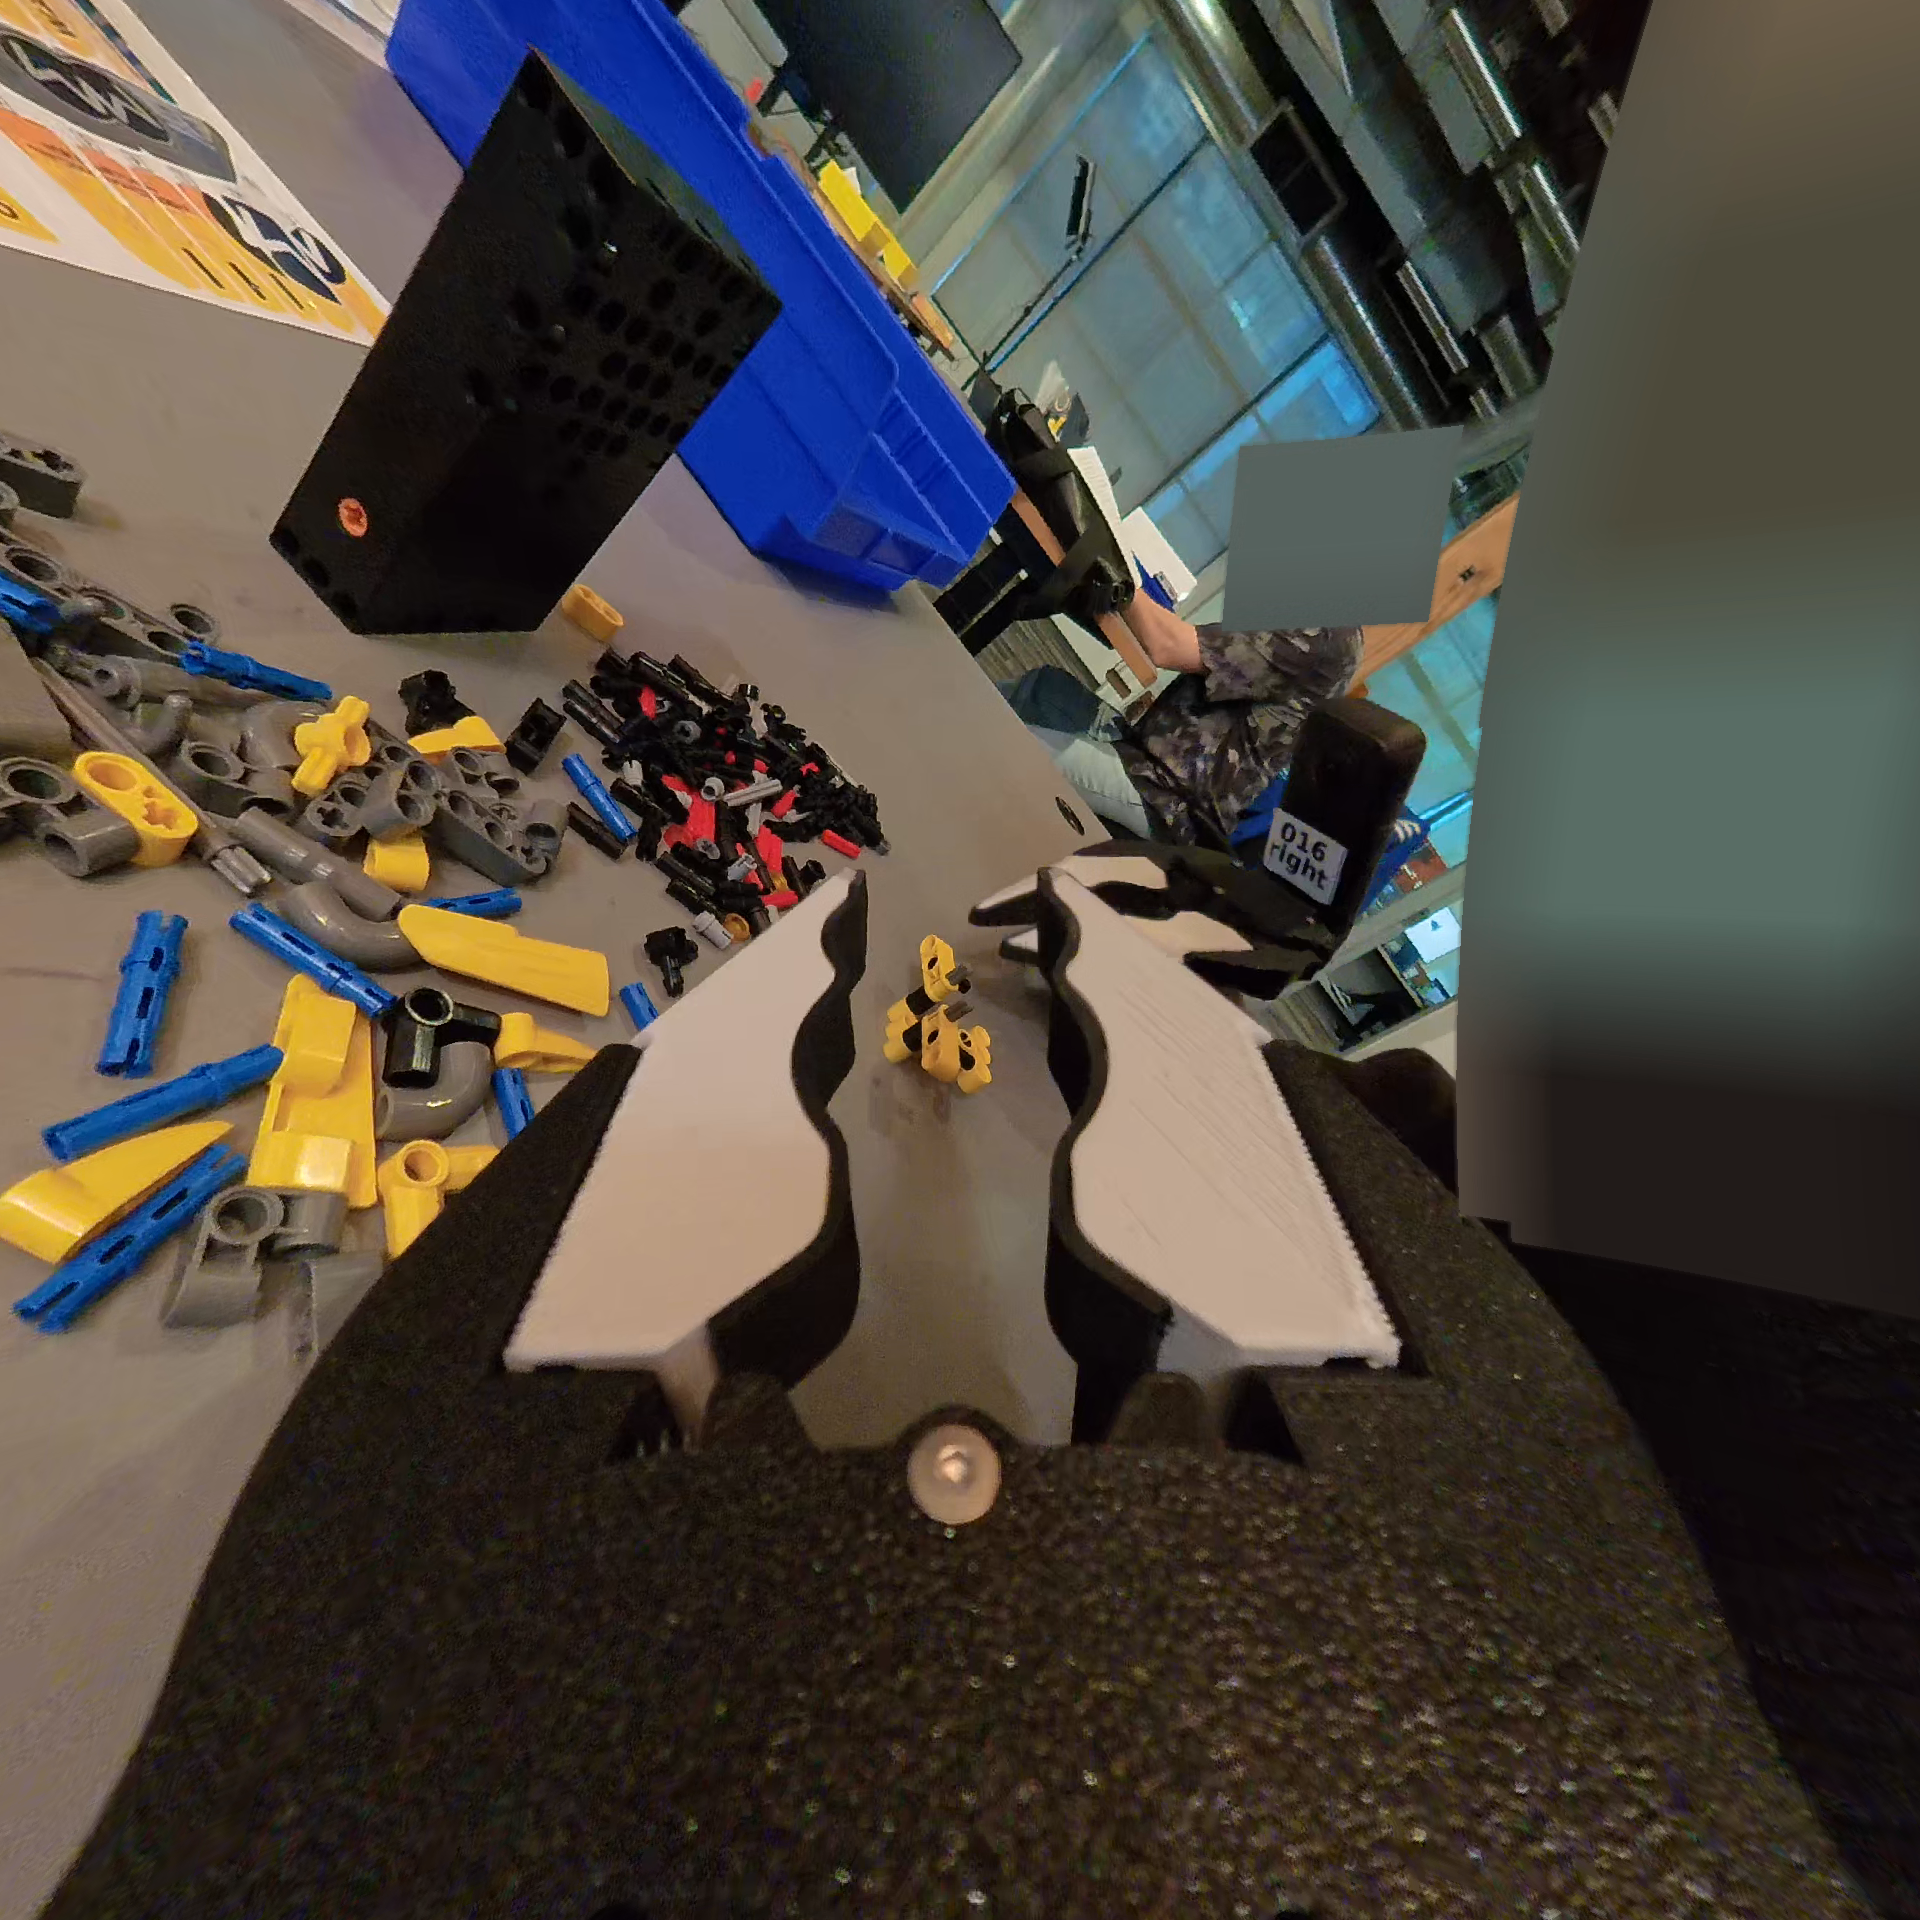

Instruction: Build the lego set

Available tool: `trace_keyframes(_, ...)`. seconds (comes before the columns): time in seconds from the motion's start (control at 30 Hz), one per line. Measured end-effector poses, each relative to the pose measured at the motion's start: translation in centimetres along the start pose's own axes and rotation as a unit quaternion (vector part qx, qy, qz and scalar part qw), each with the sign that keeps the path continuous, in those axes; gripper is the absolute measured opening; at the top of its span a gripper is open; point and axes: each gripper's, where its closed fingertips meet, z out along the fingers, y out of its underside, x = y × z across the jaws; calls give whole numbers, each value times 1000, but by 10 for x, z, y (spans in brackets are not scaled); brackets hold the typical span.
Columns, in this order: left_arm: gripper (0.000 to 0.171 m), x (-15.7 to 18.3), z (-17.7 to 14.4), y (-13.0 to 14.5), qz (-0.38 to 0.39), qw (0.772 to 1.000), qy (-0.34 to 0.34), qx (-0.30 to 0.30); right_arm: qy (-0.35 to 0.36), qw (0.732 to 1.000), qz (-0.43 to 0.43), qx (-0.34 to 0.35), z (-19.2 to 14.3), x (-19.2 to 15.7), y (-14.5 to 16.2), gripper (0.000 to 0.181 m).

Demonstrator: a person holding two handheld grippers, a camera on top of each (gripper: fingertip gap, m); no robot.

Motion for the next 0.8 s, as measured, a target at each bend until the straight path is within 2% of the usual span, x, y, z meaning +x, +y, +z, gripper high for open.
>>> trace_keyframes(0.03, 32, 0, 0, 0, -1, 1000, 0, 2, 1, 1000, 2, -8, 1, 0, 1, 16)
trace_keyframes(0.2, 32, -1, -1, -1, 0, 1000, -3, 5, 35, 998, -45, -15, 5, -7, 0, 32)
trace_keyframes(0.47, 32, 0, -4, -4, 8, 1000, -9, 19, 117, 979, -156, -59, 15, -33, 21, 33)
trace_keyframes(0.57, 32, 1, -4, -4, 11, 1000, -9, 19, 131, 979, -132, -85, 21, -27, 27, 33)
trace_keyframes(0.73, 32, 1, -4, -4, 12, 1000, -10, 20, 115, 986, -71, -97, 23, -21, 27, 32)
trace_keyframes(0.8, 32, 1, -4, -4, 12, 1000, -10, 19, 107, 988, -58, -92, 22, -21, 25, 25)
